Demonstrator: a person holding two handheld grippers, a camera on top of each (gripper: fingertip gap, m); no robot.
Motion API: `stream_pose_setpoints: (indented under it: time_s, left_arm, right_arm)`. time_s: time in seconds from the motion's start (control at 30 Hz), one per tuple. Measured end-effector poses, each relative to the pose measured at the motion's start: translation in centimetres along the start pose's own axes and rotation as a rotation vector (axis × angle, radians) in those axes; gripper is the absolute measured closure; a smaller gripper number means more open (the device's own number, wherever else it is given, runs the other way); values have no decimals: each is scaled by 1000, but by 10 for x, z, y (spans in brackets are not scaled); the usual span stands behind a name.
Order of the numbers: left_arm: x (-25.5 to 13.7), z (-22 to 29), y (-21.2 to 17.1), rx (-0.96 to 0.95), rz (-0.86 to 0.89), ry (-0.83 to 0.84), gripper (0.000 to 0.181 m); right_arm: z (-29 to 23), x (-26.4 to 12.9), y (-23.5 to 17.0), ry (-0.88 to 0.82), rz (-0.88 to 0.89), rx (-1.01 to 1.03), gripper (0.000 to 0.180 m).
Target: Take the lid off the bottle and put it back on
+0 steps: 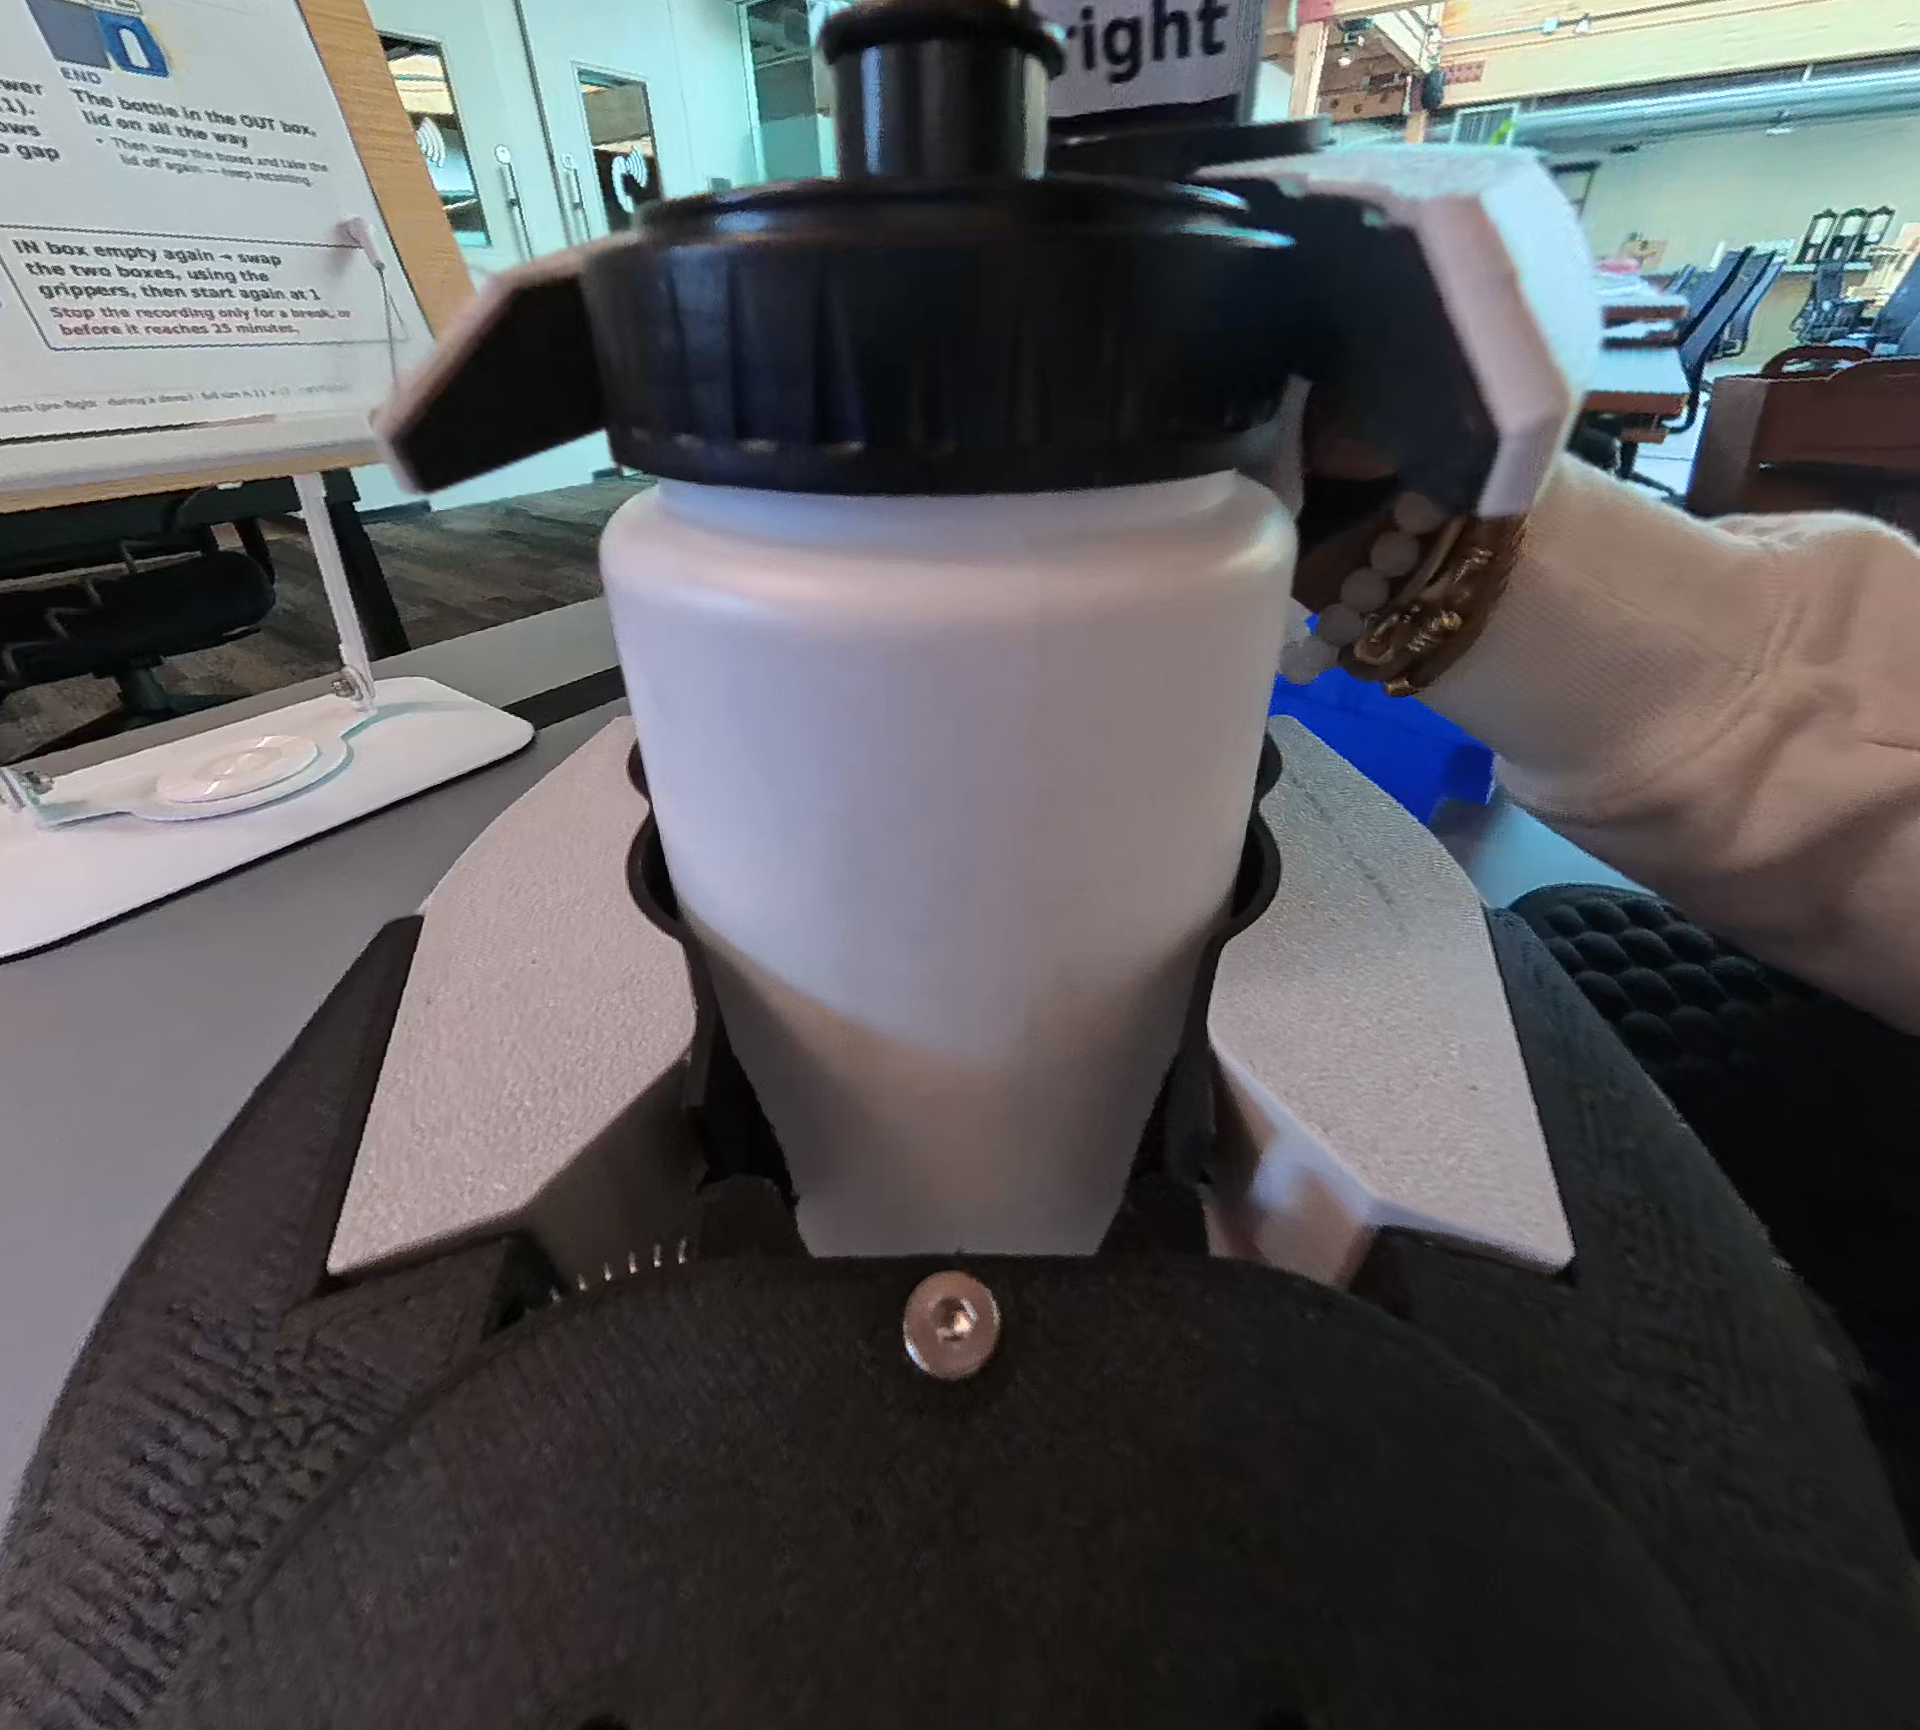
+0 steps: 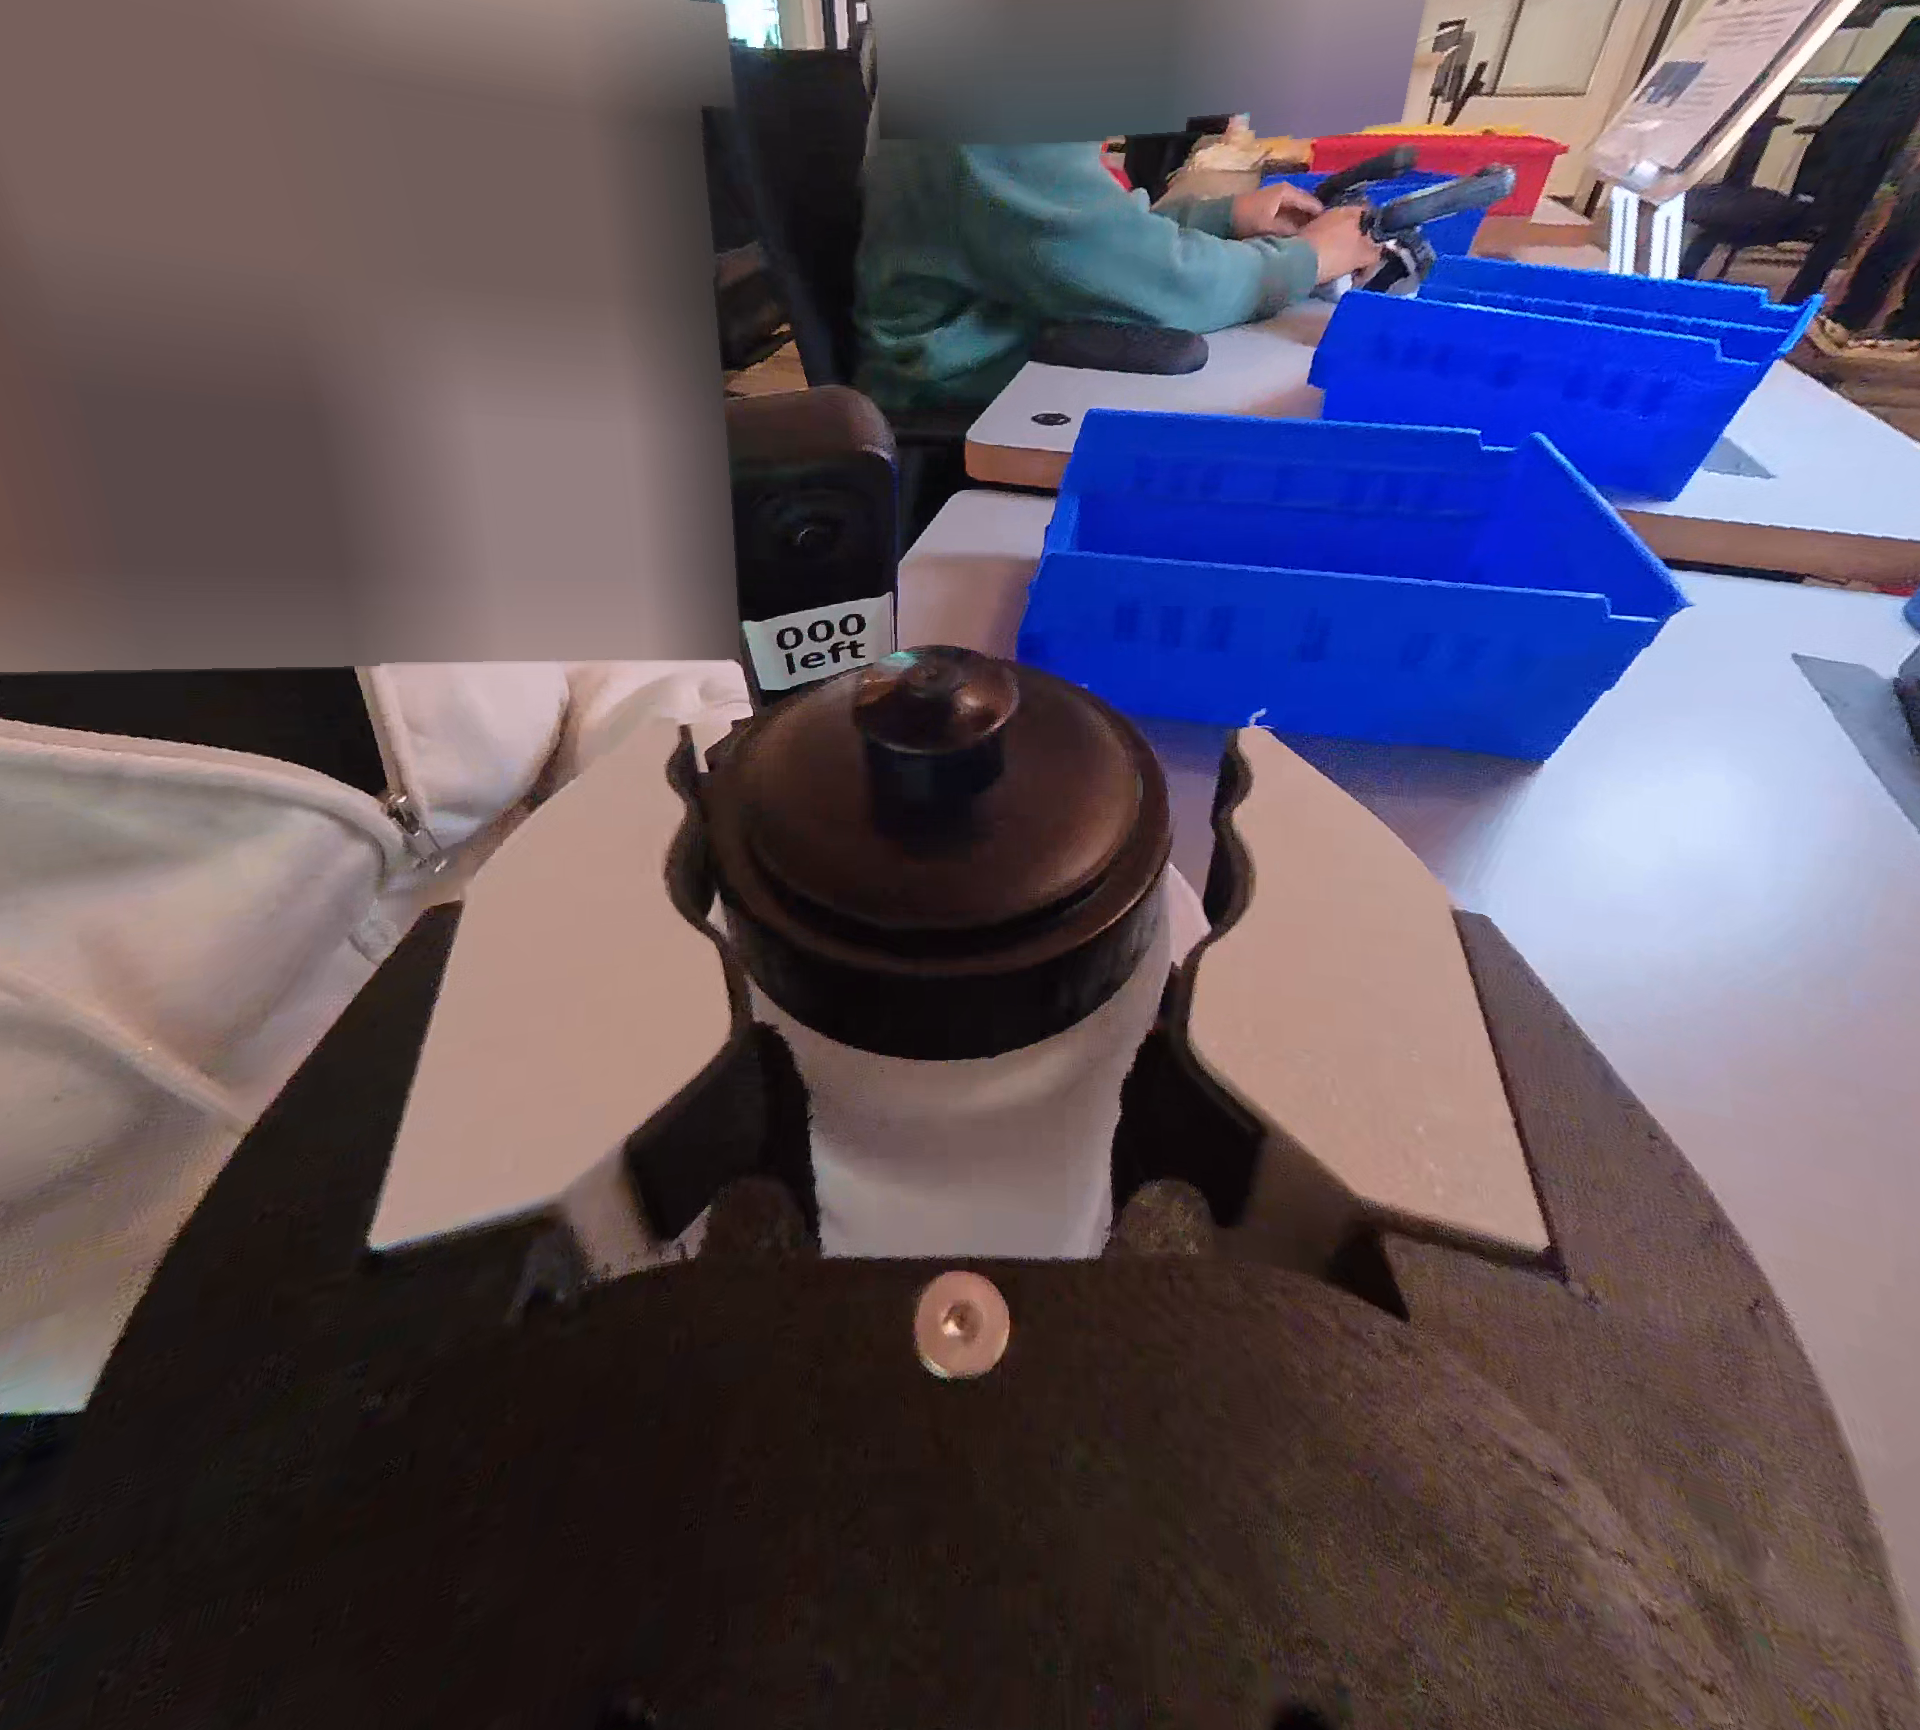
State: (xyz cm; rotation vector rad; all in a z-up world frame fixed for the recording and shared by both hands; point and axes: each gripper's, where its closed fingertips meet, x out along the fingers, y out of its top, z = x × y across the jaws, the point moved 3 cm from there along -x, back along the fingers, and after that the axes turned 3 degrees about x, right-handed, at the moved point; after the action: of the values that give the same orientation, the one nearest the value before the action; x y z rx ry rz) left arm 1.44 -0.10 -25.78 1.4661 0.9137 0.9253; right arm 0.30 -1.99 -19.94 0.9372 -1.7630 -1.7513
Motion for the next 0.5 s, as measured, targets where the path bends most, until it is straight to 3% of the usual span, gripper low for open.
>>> stream_pose_setpoints:
  time_s: [0.03,0.17,0.4,0.5]
  left_arm:
    - [-1,0,0,-4,2,-3,76]
    - [-1,1,0,5,-2,10,76]
    - [-1,2,0,17,-9,34,77]
    - [-1,2,0,8,-9,30,77]
  right_arm:
    - [-2,1,0,-4,-9,-3,94]
    - [-1,1,-1,-206,4,25,94]
    - [-2,-2,0,-889,49,111,95]
    - [-5,6,2,-860,-8,-52,74]
